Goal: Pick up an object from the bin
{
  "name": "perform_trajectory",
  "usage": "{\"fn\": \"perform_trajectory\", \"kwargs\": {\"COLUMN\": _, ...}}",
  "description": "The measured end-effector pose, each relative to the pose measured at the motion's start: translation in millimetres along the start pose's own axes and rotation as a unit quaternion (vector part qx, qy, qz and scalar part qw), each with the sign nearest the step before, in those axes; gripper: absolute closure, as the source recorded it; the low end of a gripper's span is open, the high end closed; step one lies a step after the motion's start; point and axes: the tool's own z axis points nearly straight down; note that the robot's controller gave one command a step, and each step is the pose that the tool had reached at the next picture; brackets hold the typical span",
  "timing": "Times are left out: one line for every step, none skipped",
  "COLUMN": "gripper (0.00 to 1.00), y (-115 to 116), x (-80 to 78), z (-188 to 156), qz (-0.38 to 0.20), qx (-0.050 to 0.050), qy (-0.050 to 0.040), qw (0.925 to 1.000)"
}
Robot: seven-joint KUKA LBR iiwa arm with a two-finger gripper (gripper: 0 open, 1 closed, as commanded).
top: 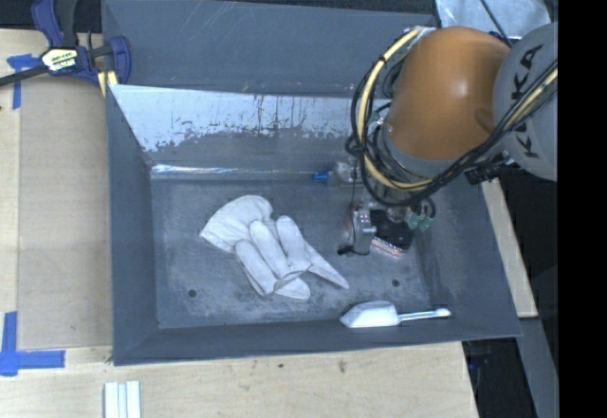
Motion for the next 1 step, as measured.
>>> {"fn": "perform_trajectory", "kwargs": {"gripper": 0.0, "y": 7.4, "x": -10.6, "z": 27.4, "qz": -0.03, "qx": 0.0, "qy": -0.002, "qw": 0.9995}}
